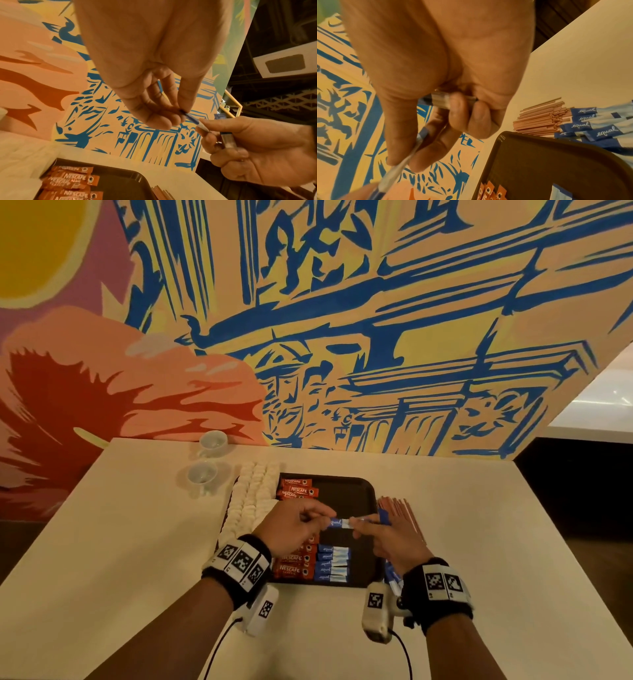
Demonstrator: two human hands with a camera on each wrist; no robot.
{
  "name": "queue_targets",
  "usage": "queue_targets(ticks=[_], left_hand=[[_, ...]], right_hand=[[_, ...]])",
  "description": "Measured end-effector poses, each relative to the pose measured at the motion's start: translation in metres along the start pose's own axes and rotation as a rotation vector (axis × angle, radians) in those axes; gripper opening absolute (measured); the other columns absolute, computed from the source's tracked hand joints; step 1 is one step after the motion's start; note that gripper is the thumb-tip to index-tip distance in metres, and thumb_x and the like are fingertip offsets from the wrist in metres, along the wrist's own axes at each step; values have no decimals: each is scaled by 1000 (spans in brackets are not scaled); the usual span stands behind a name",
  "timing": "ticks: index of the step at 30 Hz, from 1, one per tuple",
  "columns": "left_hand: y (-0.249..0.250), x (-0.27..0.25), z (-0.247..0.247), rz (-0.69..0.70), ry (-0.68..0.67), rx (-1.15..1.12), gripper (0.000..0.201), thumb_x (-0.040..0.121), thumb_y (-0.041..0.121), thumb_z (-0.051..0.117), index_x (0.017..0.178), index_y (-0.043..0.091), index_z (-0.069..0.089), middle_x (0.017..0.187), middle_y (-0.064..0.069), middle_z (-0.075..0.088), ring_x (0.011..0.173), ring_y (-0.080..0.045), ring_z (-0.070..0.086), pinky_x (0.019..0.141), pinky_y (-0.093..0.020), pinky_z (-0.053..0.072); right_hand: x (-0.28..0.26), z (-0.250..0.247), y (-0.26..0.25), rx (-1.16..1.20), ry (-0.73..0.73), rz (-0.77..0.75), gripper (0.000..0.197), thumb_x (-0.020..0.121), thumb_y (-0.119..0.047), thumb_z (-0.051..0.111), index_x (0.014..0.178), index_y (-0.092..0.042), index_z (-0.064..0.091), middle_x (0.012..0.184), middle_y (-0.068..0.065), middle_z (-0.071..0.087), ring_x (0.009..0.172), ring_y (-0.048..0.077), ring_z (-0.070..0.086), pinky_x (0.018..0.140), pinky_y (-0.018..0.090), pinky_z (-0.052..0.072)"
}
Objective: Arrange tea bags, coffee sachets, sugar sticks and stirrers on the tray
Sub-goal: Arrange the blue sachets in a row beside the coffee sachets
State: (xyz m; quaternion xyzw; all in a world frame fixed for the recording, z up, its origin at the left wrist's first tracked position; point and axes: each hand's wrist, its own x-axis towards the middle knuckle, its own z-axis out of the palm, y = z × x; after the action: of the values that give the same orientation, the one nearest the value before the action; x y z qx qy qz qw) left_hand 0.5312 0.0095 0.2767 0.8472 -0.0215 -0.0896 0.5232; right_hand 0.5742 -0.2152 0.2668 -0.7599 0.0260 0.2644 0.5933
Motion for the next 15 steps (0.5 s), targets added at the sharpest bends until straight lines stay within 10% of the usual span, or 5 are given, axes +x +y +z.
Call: queue_targets(ticks=[10,13,15], left_hand=[[-10,57,20,-1,10,330,22,93,35,68,115,34,69,106,18,66,91,3,58,75,-12,43],[-33,76,30,-112,38,225,16,94,33,67,109,30,69,104,14,67,95,1,61,82,-21,50],[-52,84,42,-181,67,224,11,94,30,67,105,28,69,102,11,68,96,-3,62,82,-23,50]], right_hand=[[43,-29,11,-71,-64,105,43,90,-57,66,81,-15,65,57,-7,50,50,9,43,54,23,38],[56,-38,28,-34,-102,216,46,96,-57,55,109,-16,71,101,8,68,94,16,62,89,34,49],[60,-42,40,70,-67,276,42,101,-43,49,118,-10,69,117,17,65,96,20,60,83,32,47]])
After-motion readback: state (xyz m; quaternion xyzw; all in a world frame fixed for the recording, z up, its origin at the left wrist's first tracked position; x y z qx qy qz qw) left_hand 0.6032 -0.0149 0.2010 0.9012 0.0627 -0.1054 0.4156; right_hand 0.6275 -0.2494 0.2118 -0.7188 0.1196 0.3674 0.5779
